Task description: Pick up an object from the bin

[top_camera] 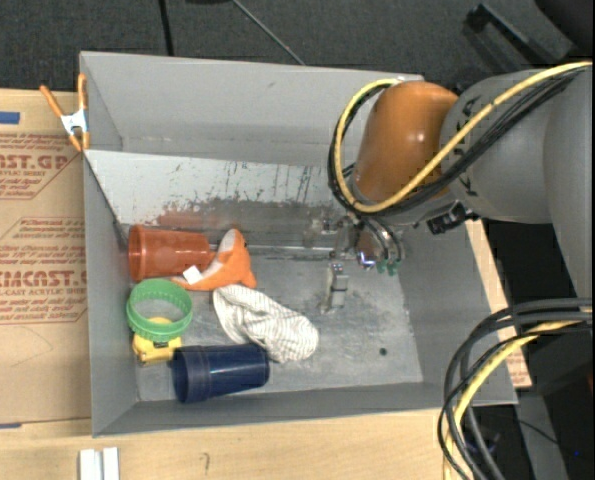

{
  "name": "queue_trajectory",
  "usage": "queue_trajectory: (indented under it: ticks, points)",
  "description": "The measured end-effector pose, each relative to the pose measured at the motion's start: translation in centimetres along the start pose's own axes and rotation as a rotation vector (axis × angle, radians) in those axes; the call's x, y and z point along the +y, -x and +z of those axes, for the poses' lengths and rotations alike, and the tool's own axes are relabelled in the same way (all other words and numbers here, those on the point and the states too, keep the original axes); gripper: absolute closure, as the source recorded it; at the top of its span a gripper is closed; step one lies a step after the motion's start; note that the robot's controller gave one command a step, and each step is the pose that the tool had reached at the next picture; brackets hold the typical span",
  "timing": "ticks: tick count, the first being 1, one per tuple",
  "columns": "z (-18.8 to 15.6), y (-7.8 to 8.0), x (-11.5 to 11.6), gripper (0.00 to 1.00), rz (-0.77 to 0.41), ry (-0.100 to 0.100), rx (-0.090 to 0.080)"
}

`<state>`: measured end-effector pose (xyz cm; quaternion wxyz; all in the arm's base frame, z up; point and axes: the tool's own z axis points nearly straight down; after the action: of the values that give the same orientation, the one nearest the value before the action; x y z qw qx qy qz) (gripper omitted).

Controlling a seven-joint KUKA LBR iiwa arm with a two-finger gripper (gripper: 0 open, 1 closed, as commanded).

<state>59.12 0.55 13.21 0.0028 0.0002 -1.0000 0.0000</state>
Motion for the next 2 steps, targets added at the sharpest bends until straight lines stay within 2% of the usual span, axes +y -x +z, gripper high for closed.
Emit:
queue_trajectory:
  ticks: [1,2]
  points:
    - [-0.5,0.2,0.0,0.00,0.000,0.000,-0.007]
    - [3.9,-1.8,4.9,0.00,-0.080,-0.001,-0.011]
